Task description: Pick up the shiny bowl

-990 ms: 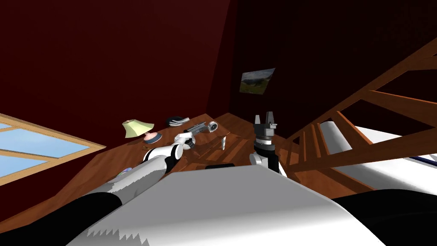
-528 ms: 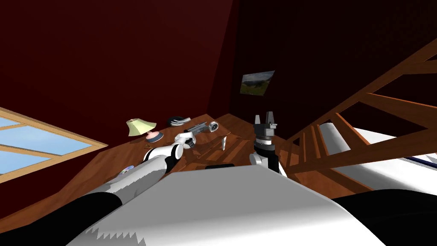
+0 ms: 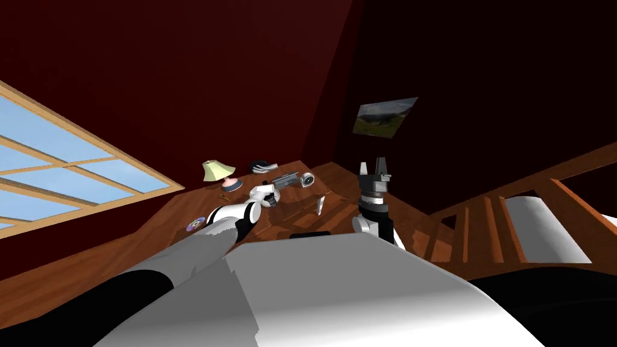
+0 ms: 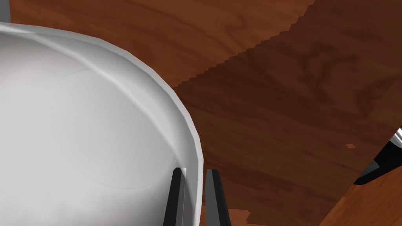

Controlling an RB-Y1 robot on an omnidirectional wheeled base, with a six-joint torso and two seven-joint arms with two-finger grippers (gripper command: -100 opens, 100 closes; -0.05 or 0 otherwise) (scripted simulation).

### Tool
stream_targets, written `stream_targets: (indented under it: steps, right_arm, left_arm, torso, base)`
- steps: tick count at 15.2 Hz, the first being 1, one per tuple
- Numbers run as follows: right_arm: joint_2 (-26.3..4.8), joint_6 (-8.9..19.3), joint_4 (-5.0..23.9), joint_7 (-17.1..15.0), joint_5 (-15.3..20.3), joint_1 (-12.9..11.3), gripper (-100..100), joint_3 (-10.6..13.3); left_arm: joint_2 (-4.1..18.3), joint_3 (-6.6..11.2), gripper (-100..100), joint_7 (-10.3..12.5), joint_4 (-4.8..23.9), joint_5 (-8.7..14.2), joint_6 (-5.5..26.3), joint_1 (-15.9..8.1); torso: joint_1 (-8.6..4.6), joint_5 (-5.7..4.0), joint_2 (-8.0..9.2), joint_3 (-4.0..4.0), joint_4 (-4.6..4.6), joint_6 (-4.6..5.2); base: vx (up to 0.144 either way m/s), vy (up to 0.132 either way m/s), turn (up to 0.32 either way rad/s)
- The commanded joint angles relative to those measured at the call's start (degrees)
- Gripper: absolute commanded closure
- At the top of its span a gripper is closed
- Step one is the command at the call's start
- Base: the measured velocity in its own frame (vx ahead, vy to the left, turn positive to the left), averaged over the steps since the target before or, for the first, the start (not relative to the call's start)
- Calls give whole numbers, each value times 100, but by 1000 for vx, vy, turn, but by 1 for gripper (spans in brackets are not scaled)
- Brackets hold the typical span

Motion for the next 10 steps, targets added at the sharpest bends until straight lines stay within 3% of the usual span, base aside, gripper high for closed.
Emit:
stream_targets:
  steps: [1, 2, 5, 6, 8, 10]
  right_arm:
    - [0, 0, 0, 0, 0, 0, 0, 0]
    - [0, 0, 0, 0, 0, -1, 0, 1]
    - [-1, 0, 0, 0, 0, -3, 0, 1]
    - [-1, 0, 0, 0, 0, -3, 0, 1]
    - [-1, 0, 0, 0, 0, -1, 0, 0]
    - [0, 0, 0, 0, 0, -1, 0, 0]
  left_arm:
    - [-45, -35, 100, -165, -121, 7, 91, 11]
    - [-89, -67, 100, -289, -166, 13, 136, -17]
    - [-89, -67, 100, -289, -166, 13, 136, -17]
    - [-133, -99, 100, -413, -212, 19, 181, -45]
    - [-221, -163, 100, -660, -303, 31, 271, -101]
    - [-218, -151, 100, -577, -436, 22, 327, -12]
  torso:
    - [0, 0, 0, 0, 0, 0]
    - [-6, 0, -3, -1, 1, 10]
    - [3, 3, 2, 2, 5, 22]
    - [12, 4, 7, 6, 6, 23]
    - [10, 0, 9, 8, 7, 6]
    - [-10, -4, 4, 5, 7, 8]
  base:
    - [78, -114, 344]
    - [66, -86, 240]
    - [40, -49, 60]
    - [33, -29, 150]
    - [61, -87, 447]
    - [56, -102, 247]
